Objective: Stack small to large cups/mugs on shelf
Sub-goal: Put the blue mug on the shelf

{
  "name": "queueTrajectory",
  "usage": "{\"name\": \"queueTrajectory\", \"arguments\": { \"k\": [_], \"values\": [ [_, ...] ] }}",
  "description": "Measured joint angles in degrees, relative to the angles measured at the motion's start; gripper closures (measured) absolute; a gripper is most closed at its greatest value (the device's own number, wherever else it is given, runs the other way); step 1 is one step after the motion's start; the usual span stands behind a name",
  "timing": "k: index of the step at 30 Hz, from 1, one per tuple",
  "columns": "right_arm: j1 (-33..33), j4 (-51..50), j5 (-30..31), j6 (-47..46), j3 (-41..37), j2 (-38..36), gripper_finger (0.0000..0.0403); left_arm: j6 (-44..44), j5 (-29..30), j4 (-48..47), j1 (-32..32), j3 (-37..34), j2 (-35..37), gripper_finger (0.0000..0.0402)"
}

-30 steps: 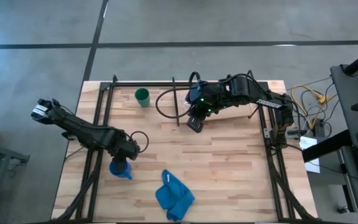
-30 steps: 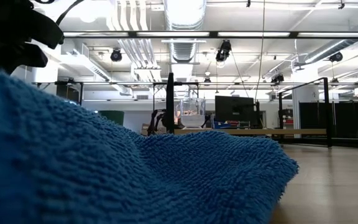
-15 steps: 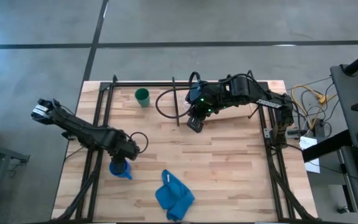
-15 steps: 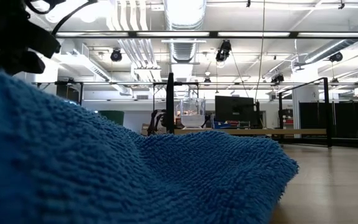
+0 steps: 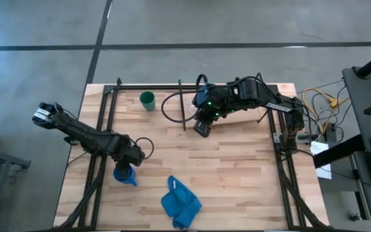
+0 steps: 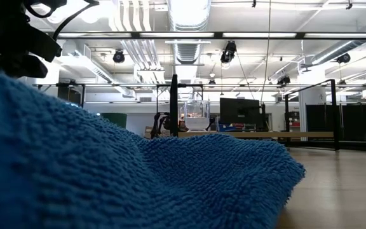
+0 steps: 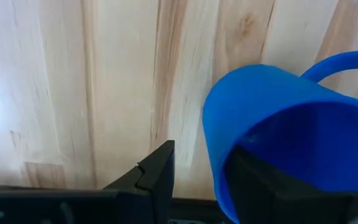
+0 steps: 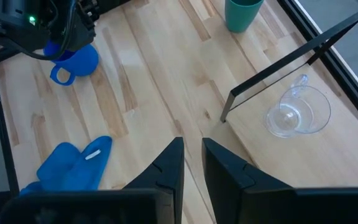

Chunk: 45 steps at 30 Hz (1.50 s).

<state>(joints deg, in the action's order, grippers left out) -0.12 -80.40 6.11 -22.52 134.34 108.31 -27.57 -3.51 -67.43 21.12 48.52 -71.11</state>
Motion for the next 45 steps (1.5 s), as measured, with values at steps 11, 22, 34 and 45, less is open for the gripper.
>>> {"name": "queueTrajectory", "arguments": {
  "k": [11, 22, 34, 45],
  "values": [
    [0.0, 0.0, 0.0, 0.0, 0.0, 0.0, 0.0351, -0.5, -1.2, 4.5, 0.0, -3.6, 0.0, 0.0287],
    [0.0, 0.0, 0.0, 0.0, 0.0, 0.0, 0.0351, -0.6, -1.3, 5.5, -0.1, -2.7, 0.0, 0.0394],
    [0.0, 0.0, 0.0, -0.6, 0.0, 0.0, 0.0351, 4.8, 0.8, 21.6, -7.3, 1.9, -0.9, 0.04],
    [3.3, 0.7, 0.0, -1.0, -2.1, 0.6, 0.0351, 17.8, 0.8, 21.8, -14.3, 13.3, -15.6, 0.0401]
  ]
}}
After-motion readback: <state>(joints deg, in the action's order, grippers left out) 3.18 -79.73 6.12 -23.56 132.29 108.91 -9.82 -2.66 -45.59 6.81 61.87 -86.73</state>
